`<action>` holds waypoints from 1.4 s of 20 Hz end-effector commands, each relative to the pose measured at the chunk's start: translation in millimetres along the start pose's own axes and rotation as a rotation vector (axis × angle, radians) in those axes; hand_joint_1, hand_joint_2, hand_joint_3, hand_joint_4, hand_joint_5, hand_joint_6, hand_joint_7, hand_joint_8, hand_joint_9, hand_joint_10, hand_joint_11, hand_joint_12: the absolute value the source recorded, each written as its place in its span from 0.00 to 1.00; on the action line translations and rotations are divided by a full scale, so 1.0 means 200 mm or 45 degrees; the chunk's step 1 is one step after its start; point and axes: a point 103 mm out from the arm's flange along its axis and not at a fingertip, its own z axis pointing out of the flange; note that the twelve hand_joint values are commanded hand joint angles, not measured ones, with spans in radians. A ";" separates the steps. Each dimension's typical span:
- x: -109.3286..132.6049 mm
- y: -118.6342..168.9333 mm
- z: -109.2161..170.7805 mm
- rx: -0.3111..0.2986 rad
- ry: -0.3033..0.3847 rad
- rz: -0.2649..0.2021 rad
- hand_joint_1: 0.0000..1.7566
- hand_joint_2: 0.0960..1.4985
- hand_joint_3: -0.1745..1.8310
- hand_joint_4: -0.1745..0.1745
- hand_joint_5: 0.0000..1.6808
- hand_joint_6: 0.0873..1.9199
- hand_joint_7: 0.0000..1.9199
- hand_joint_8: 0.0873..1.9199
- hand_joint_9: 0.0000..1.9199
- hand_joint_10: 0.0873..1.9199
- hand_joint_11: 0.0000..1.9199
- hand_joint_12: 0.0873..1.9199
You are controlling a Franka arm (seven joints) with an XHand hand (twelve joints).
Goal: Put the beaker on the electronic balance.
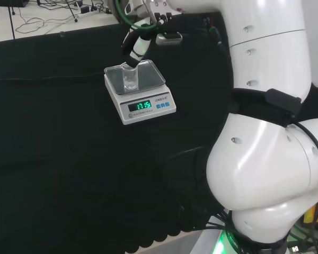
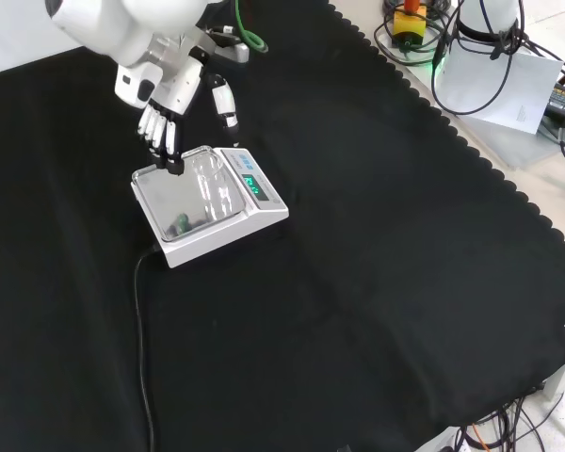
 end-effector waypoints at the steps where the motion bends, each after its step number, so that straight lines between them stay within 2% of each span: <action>1: -0.02 -0.16 -0.21 -0.130 -0.084 0.101 0.48 0.56 0.00 0.60 0.27 0.00 0.10 0.26 0.06 0.43 0.00 0.75; 5: 0.02 -0.29 -0.32 -0.201 -0.139 0.125 0.48 0.56 0.00 0.60 0.27 0.00 0.11 0.27 0.06 0.43 0.00 0.75; 6: 0.02 -0.33 -0.33 -0.239 -0.159 0.138 0.49 0.57 0.00 0.59 0.28 0.00 0.12 0.27 0.07 0.43 0.00 0.75; 7: 0.02 -0.40 -0.34 -0.303 -0.193 0.150 0.50 0.59 0.00 0.57 0.32 0.01 0.16 0.29 0.12 0.43 0.01 0.77; 8: 0.01 -0.46 -0.34 -0.335 -0.212 0.174 0.51 0.62 0.00 0.54 0.39 0.06 0.22 0.31 0.21 0.41 0.06 0.76; 10: 0.01 -0.58 -0.30 -0.380 -0.235 0.230 0.55 0.67 0.00 0.45 0.53 0.16 0.37 0.32 0.41 0.35 0.22 0.70; 11: 0.01 -0.63 -0.28 -0.402 -0.248 0.247 0.57 0.69 0.02 0.57 0.58 0.26 0.44 0.31 0.49 0.33 0.28 0.67; 12: 0.01 -0.68 -0.25 -0.423 -0.262 0.265 0.59 0.70 0.03 0.64 0.61 0.33 0.51 0.31 0.55 0.32 0.35 0.64; 14: 0.01 -0.81 -0.18 -0.468 -0.272 0.302 0.62 0.71 0.05 0.64 0.64 0.40 0.60 0.28 0.63 0.29 0.43 0.58; 18: -0.04 -1.06 -0.04 -0.552 -0.220 0.370 0.63 0.72 0.04 0.54 0.65 0.41 0.67 0.24 0.68 0.27 0.52 0.51; 23: -0.12 -1.29 0.11 -0.613 -0.123 0.450 0.64 0.72 0.03 0.51 0.66 0.41 0.68 0.24 0.69 0.27 0.54 0.50; 24: -0.13 -1.32 0.14 -0.628 -0.107 0.462 0.64 0.73 0.03 0.46 0.66 0.40 0.68 0.24 0.69 0.27 0.54 0.50; 28: -0.16 -1.38 0.19 -0.642 -0.055 0.490 0.66 0.74 0.00 0.18 0.67 0.38 0.70 0.22 0.69 0.27 0.54 0.49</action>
